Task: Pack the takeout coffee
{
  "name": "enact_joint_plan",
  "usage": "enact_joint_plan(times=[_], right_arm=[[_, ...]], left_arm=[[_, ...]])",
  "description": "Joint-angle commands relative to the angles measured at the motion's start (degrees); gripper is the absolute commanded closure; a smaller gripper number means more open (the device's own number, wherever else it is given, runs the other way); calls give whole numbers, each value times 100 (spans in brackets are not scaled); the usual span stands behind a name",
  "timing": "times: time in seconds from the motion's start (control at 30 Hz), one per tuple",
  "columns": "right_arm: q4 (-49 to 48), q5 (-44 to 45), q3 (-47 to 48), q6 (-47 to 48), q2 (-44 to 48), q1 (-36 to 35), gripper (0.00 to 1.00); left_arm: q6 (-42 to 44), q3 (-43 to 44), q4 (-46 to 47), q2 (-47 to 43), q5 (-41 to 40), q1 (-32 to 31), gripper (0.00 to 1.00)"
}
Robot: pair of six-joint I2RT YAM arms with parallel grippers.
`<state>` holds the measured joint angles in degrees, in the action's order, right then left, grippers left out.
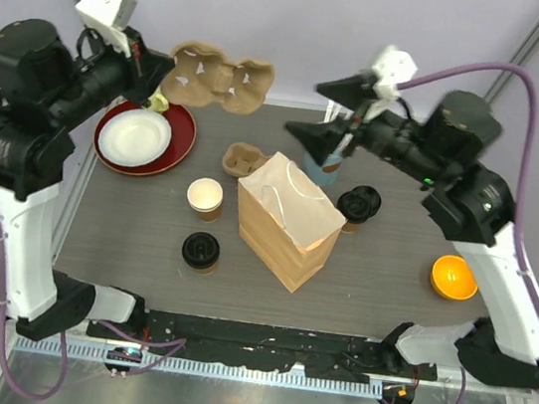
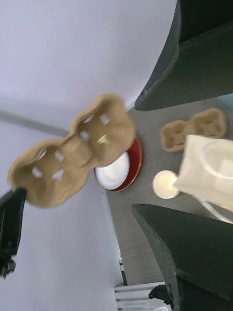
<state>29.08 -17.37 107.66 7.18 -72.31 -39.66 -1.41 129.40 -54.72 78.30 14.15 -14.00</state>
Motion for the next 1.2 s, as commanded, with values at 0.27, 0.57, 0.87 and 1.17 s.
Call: enact_joint_plan(times=[0.27, 0.57, 0.87, 1.17], right_arm=[[1654, 188, 1654, 6865, -1136, -1948, 0], [2059, 2719, 1189, 9553, -1127, -2933, 0], [1724, 3977, 581, 10295, -1293, -3338, 35], [1513, 4435, 423, 10585, -1531, -3347, 26]], left_arm=[[-193, 517, -1085, -324, 914, -15, 100], [-307, 217, -1111, -325, 1318, -15, 100], [-299, 217, -1164, -307, 1432, -15, 100], [-342, 85, -1164, -360, 1678, -24, 100]])
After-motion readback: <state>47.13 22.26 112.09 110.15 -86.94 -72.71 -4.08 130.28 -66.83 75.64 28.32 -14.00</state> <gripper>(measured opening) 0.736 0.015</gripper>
